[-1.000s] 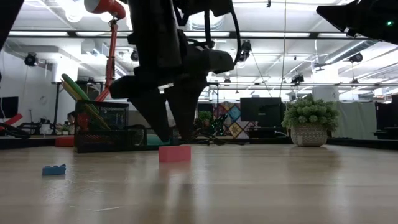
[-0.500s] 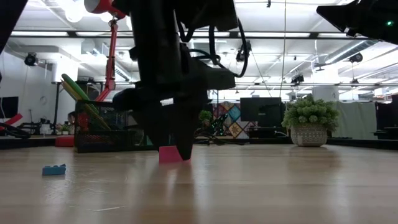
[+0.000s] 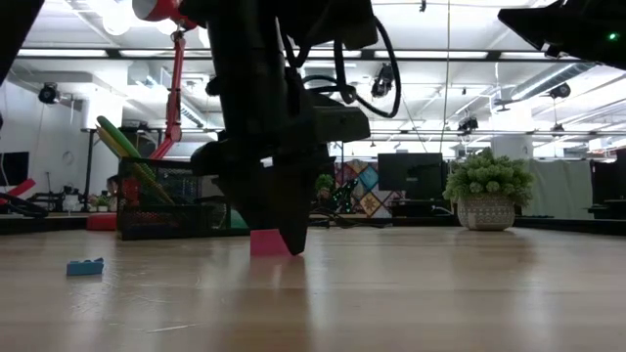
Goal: Pick and place office supplies into organizer
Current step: Put the pink eraser into the desk organizer
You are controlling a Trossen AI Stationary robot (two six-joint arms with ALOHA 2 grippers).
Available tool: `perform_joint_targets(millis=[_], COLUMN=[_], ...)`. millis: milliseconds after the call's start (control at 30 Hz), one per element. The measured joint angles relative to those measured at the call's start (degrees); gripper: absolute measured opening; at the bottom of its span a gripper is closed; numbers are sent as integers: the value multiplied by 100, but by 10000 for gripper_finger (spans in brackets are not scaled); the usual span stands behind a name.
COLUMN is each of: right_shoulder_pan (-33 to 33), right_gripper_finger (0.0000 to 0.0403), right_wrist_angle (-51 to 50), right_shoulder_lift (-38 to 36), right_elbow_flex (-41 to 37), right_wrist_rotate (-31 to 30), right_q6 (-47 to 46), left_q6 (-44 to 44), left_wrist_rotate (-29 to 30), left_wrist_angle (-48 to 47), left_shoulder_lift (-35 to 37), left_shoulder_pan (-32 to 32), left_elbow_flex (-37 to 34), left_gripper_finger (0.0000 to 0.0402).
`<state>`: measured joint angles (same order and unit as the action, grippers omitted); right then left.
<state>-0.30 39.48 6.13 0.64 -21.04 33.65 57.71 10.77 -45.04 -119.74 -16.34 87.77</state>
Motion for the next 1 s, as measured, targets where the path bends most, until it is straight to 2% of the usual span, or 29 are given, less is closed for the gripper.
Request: perform_joint_targets(millis=[133, 433, 700, 900, 1000], right_shoulder_pan=[0, 0, 0, 1, 0], right_gripper_finger=[52, 52, 52, 52, 52], right_wrist_angle=[7, 9, 9, 10, 15], right_shoulder_lift=[0, 0, 0, 1, 0], right_elbow_flex=[0, 0, 0, 0, 0], right_wrist_rotate=[0, 0, 0, 0, 0], right_q6=[0, 0, 0, 0, 23], left_q6=[-157, -407, -437, -410, -401], left_wrist_rotate=[-6, -247, -849, -716, -384], left_wrist_angle=[7, 9, -433, -979, -1315], left_shoulder_lift=[0, 0, 129, 387, 594], left_shoulder_pan=[6, 15, 9, 26, 24], left_elbow_flex=[0, 0, 63, 72, 76], left_gripper_finger=[137, 11, 7, 5, 5])
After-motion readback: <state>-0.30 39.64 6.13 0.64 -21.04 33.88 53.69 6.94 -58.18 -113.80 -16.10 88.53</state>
